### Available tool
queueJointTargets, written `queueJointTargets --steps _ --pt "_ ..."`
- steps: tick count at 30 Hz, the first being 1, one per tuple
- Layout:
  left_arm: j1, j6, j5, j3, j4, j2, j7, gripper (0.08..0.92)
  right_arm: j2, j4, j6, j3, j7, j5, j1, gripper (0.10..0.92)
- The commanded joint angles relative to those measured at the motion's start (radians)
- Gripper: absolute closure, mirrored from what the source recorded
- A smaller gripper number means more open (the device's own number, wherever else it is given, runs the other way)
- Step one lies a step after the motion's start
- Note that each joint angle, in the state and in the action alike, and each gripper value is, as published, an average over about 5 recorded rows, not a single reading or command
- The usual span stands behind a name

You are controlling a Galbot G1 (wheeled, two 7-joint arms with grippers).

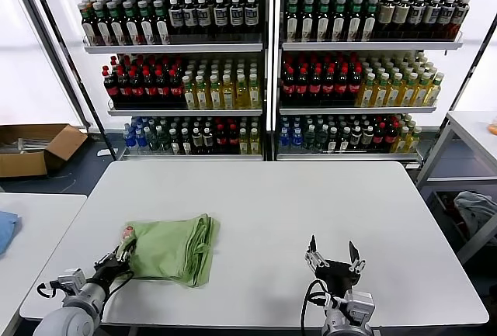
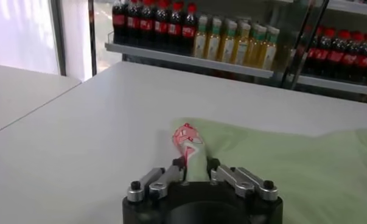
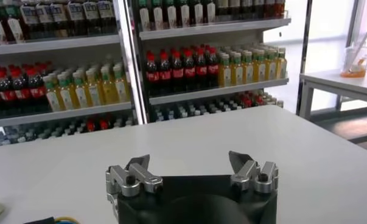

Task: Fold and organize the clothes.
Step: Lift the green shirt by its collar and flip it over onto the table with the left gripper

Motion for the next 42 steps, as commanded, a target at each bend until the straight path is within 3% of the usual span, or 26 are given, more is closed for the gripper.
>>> queueJointTargets --steps 1,7,16,20,23,28,32,36,39,42 --pt "-0.001 -0.023 0.043 -0.01 0.007 0.002 -0.007 0.784 -0.001 0.002 -0.002 0.002 0.001 0.0 0.002 0.203" --pt "0.002 -0.053 0.021 -0.114 0.01 0.077 -0.029 0.884 -0.005 -0.002 -0.004 0.004 0.002 0.002 0.01 0.203" --pt "-0.027 -0.128 0.013 -0.384 0.221 0.444 -0.025 0.884 -0.01 -0.014 -0.004 0.001 0.0 0.012 0.024 0.203" --pt "-0.02 -0.148 0.056 -0.396 0.236 0.531 0.0 0.884 -0.005 -0.023 -0.003 -0.004 0.001 0.013 0.031 0.203" --pt "-0.008 -0.147 0.114 -0.345 0.169 0.486 0.013 0.884 -0.001 -0.026 -0.003 -0.007 0.002 0.012 0.033 0.203" --pt "0.034 -0.112 0.14 -0.211 -0.029 0.32 -0.003 0.884 -0.008 -0.019 -0.002 0.006 0.002 0.013 0.023 0.203" --pt "0.068 -0.036 0.105 -0.023 -0.314 0.187 -0.072 0.884 -0.012 -0.025 0.002 0.022 0.002 0.013 0.013 0.203" --pt "0.056 0.05 0.18 0.271 -0.58 0.044 -0.157 0.881 0.001 -0.034 0.005 0.027 0.006 0.009 0.005 0.203" --pt "0.057 0.075 0.311 0.485 -0.616 -0.038 -0.166 0.852 0.017 -0.037 0.01 0.025 0.007 -0.001 -0.007 0.203" --pt "0.063 0.065 0.421 0.616 -0.539 -0.088 -0.158 0.798 0.027 -0.038 0.02 0.026 0.007 -0.011 -0.023 0.203"
